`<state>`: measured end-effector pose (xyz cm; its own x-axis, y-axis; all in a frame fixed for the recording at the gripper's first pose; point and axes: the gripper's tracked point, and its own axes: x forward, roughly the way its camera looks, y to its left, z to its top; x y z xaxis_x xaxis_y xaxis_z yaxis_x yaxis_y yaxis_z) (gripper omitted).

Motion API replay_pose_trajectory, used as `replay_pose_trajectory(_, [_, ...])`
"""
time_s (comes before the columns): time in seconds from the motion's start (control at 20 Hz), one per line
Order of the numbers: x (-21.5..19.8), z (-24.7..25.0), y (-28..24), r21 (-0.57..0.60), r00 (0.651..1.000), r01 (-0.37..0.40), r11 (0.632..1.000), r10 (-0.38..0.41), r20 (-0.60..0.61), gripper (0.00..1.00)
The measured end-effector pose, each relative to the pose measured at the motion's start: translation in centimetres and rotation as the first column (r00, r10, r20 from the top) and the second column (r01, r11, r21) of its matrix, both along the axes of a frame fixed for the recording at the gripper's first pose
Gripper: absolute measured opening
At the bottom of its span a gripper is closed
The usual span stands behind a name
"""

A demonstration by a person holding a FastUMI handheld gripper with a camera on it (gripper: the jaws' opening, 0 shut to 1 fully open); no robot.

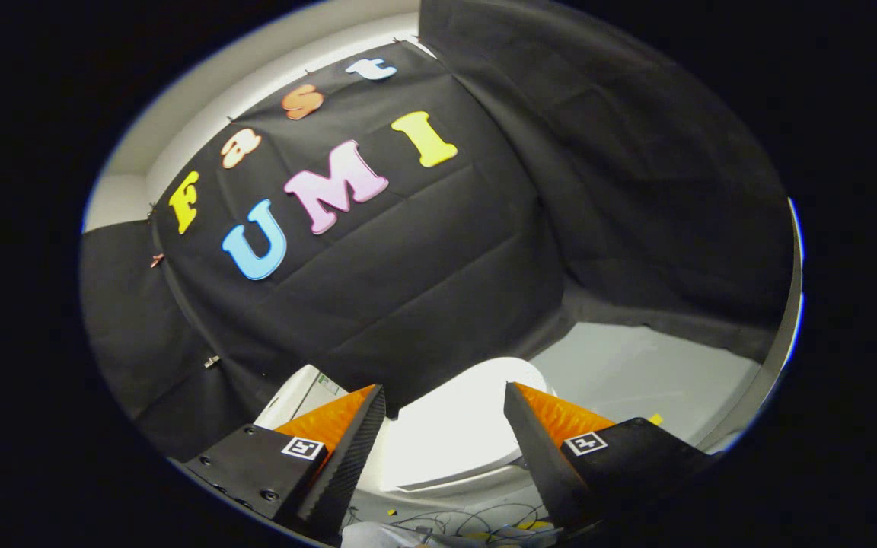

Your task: Open the toilet lid.

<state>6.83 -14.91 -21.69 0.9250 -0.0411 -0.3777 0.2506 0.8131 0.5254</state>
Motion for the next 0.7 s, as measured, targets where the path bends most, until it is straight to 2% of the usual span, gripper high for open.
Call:
replay_pose_trajectory(0.15, [1.2, -5.2, -0.6, 0.162, 0.997, 0.0, 0.987, 0.013, -0.082, 0.99])
replay_pose_trajectory(0.3, [1.4, -10.8, -0.9, 0.301, 0.987, 0.04, 0.953, 0.01, -0.162, 0.97])
replay_pose_trajectory(0.45, [1.2, -15.7, -1.4, 0.359, 0.975, 0.083, 0.93, -0.002, -0.223, 0.97])
replay_pose_trajectory(0.7, [1.1, -22.0, -1.1, 0.405, 0.953, 0.116, 0.907, 0.013, -0.302, 0.96])
